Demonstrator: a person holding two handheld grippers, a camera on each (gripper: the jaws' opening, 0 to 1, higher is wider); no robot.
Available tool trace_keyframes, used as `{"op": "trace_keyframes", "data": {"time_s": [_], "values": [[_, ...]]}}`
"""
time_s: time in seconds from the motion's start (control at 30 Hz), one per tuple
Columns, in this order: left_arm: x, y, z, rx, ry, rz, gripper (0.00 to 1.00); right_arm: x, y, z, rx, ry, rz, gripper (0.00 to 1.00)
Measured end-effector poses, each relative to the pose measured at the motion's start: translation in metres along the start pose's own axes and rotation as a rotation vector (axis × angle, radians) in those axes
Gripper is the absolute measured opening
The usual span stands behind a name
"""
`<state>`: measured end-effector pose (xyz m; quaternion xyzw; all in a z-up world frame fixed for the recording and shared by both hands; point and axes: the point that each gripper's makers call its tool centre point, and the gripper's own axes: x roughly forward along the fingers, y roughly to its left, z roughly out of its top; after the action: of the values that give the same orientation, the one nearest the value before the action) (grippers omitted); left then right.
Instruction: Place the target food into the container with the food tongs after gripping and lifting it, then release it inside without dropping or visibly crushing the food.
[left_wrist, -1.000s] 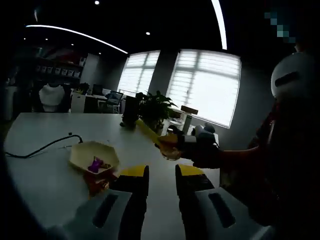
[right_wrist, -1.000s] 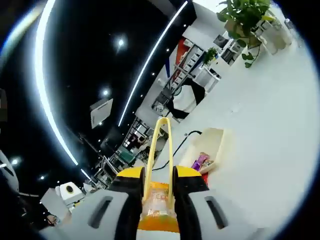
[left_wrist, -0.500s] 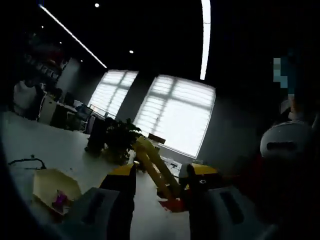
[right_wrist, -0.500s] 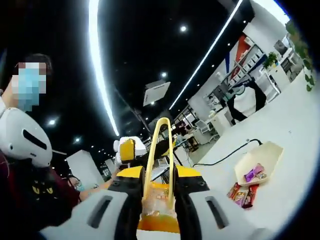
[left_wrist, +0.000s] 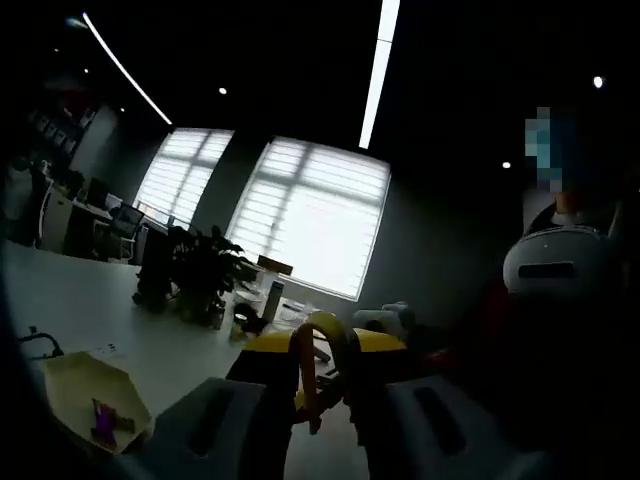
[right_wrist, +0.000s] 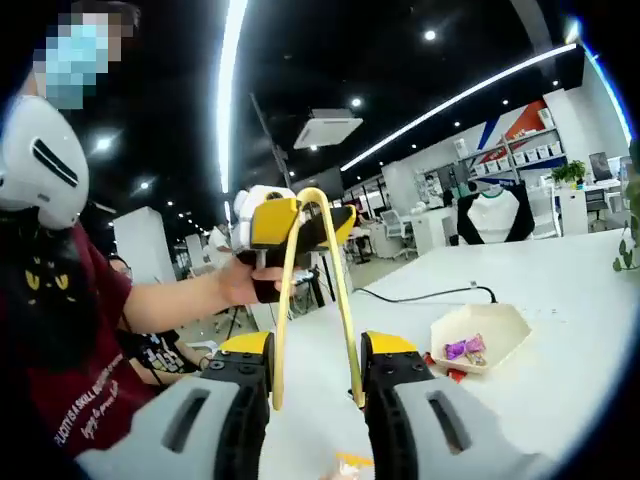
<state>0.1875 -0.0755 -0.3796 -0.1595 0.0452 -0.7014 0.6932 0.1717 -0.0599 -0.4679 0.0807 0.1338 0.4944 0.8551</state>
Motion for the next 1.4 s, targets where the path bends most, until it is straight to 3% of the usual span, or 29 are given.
{"op": "trace_keyframes", "data": {"time_s": [0.07,0.1,0.2,0.33,0.4,0.47,0.6,0.63,0.73,0.83,0.9,0.93,1.0,1.07,1.13,1.17,1.33,1.4], "values": [[0.003,0.0,-0.005,-0.002,0.017,-0.006,0.2,0.002,-0.001,-0.007,0.053,0.042,-0.018,0.35],[0.004,0.002,-0.016,0.026,0.088,0.003,0.2,0.003,-0.005,-0.015,0.031,0.081,-0.058,0.36],[0.01,0.0,-0.036,0.097,0.209,0.003,0.2,0.007,-0.003,-0.022,-0.048,0.129,-0.093,0.37],[0.017,-0.007,-0.055,0.165,0.336,-0.03,0.21,0.014,0.005,-0.022,-0.082,0.142,-0.109,0.35],[0.02,-0.011,-0.058,0.176,0.362,-0.045,0.21,0.013,0.001,-0.023,-0.066,0.144,-0.136,0.26],[0.02,-0.01,-0.062,0.206,0.399,-0.042,0.21,0.011,-0.001,-0.027,-0.068,0.15,-0.139,0.26],[0.019,-0.007,-0.066,0.188,0.408,-0.027,0.21,0.009,-0.003,-0.032,-0.083,0.152,-0.154,0.22],[0.016,-0.003,-0.065,0.202,0.398,0.015,0.22,0.009,-0.007,-0.029,-0.131,0.111,-0.17,0.21],[-0.005,0.009,-0.052,0.219,0.301,0.17,0.27,0.006,-0.015,-0.031,-0.048,0.042,-0.188,0.21],[-0.054,0.021,-0.063,0.144,0.255,0.348,0.28,-0.005,-0.027,-0.025,0.027,-0.067,-0.216,0.21],[-0.087,0.028,-0.089,0.093,0.292,0.438,0.27,-0.011,-0.03,-0.019,0.053,-0.128,-0.212,0.21],[-0.11,0.027,-0.118,0.016,0.356,0.477,0.24,-0.016,-0.031,-0.015,0.062,-0.165,-0.199,0.21],[-0.131,0.022,-0.153,-0.12,0.408,0.515,0.15,-0.022,-0.028,-0.004,0.045,-0.231,-0.159,0.22],[-0.148,0.021,-0.182,-0.229,0.394,0.583,0.09,-0.023,-0.027,0.003,0.083,-0.262,-0.144,0.22],[-0.154,0.022,-0.193,-0.316,0.362,0.654,0.1,-0.026,-0.025,0.014,0.091,-0.305,-0.118,0.22],[-0.146,0.021,-0.184,-0.287,0.302,0.653,0.13,-0.027,-0.022,0.021,0.11,-0.331,-0.1,0.22],[-0.081,-0.008,-0.098,-0.266,-0.048,0.399,0.39,-0.027,0.01,0.044,0.169,-0.397,0.034,0.22],[-0.061,-0.019,-0.061,-0.246,-0.165,0.302,0.45,-0.025,0.015,0.049,0.164,-0.399,0.039,0.22]]}}
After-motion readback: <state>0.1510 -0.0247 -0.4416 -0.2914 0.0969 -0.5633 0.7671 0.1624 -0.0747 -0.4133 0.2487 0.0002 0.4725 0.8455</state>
